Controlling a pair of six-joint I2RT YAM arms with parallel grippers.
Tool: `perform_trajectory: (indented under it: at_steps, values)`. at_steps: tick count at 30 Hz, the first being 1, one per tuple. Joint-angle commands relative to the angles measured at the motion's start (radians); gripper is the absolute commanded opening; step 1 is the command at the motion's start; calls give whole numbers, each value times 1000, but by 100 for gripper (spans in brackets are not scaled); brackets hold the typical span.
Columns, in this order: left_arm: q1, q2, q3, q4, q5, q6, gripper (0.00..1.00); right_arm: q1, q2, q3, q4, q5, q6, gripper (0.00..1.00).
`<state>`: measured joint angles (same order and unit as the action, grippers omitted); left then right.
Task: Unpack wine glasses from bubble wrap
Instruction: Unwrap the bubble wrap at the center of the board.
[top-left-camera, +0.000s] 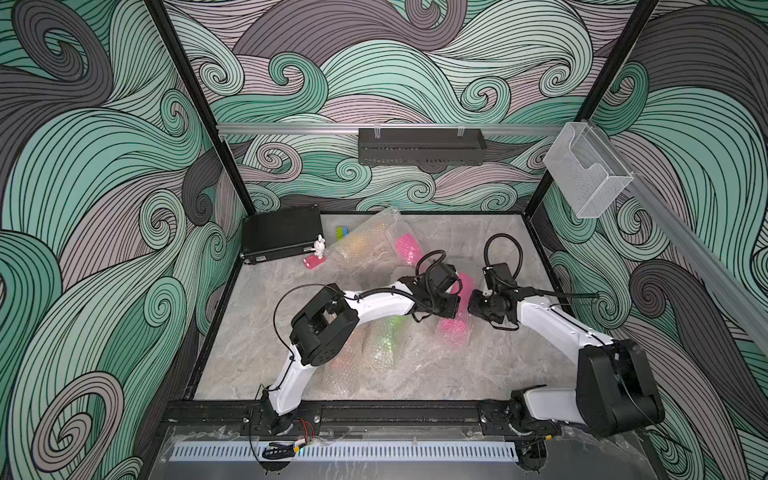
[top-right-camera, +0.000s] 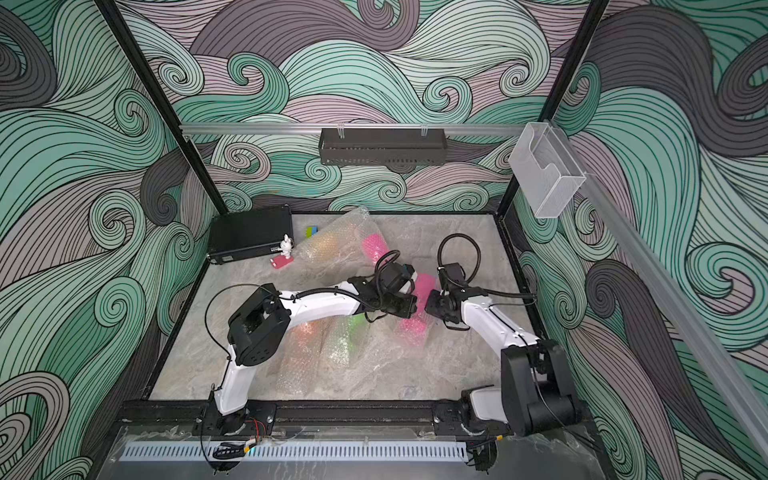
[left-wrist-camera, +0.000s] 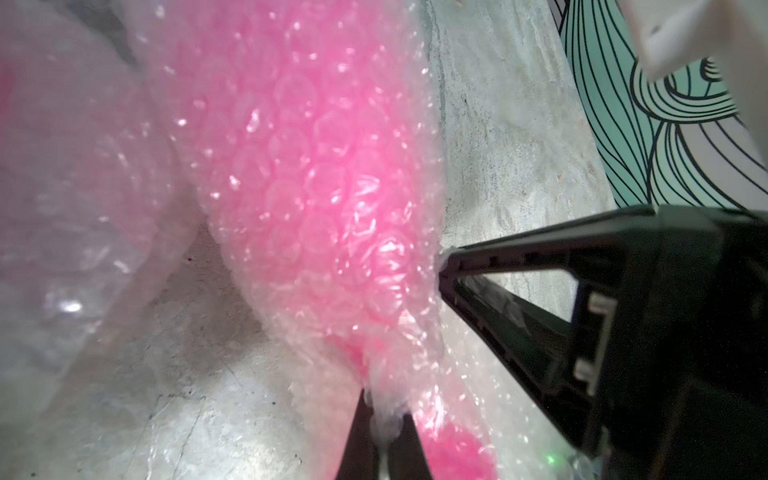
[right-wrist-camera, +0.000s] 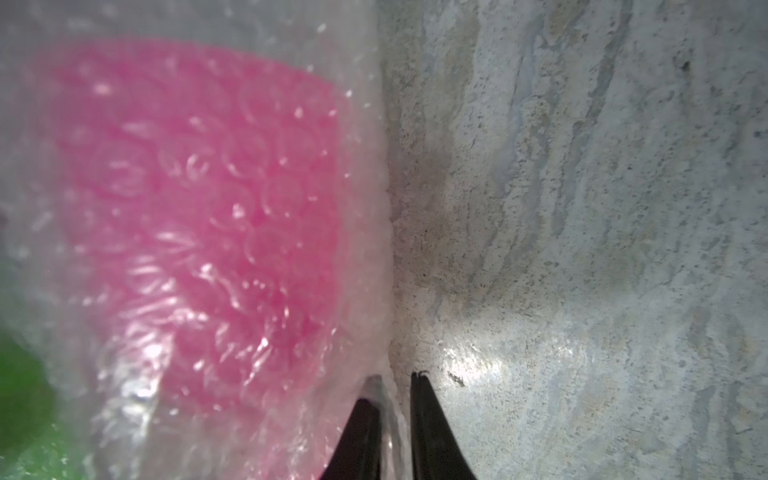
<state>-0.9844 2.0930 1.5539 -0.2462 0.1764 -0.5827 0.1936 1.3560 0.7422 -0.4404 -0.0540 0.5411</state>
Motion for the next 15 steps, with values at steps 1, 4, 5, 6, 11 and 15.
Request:
perform_trajectory:
  at_steps: [1,4,5,6,11,15]
  values:
    - [-8,18,25,-33,8,18,0,-26,7,32,31,24,-12,13]
    - [-8,15,23,-37,2,21,0,-40,12,36,43,6,-10,8]
    - [-8,14,23,-40,-2,22,0,-45,14,36,48,1,-9,7]
    - [-8,11,22,-43,-6,25,0,-49,12,34,50,-3,-7,6]
    - [-7,6,8,-50,-21,27,0,-75,0,21,66,-25,7,4]
    - [-3,-1,-6,-49,-32,22,0,-93,-9,-1,77,-46,27,1]
